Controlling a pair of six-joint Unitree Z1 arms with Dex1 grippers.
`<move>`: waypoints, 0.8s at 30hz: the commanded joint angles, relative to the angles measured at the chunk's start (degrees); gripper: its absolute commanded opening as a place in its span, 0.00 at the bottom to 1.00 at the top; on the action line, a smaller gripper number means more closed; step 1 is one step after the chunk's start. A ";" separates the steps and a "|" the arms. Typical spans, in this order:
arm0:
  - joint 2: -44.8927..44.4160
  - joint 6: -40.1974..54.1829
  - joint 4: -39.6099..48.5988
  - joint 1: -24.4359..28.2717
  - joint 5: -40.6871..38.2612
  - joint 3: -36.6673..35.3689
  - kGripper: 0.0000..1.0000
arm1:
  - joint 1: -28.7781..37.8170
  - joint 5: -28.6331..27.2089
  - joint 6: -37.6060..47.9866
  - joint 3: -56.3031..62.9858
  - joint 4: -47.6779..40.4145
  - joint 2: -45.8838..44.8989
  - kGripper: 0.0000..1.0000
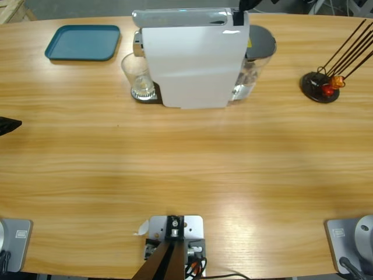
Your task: Pour coffee
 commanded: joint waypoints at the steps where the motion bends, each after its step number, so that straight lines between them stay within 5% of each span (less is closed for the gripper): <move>1: 1.54 -0.59 -0.33 0.02 0.91 1.91 0.81 | 0.69 0.80 1.41 2.32 2.28 3.36 0.00; 11: 1.38 -0.61 -0.42 0.02 0.98 1.91 0.81 | -0.68 -0.09 3.66 -1.97 2.75 -8.40 0.01; 13: 1.27 -0.61 -0.42 0.02 1.12 1.91 0.81 | -0.82 1.53 5.56 0.28 1.59 -11.62 0.50; 17: 1.04 -0.58 -0.36 0.02 1.42 1.82 0.85 | -0.82 3.20 7.56 15.47 -5.63 -17.44 0.88; 24: 2.12 -0.73 -0.75 0.02 1.09 1.89 0.92 | 0.86 8.36 7.24 51.36 -26.22 -30.69 0.91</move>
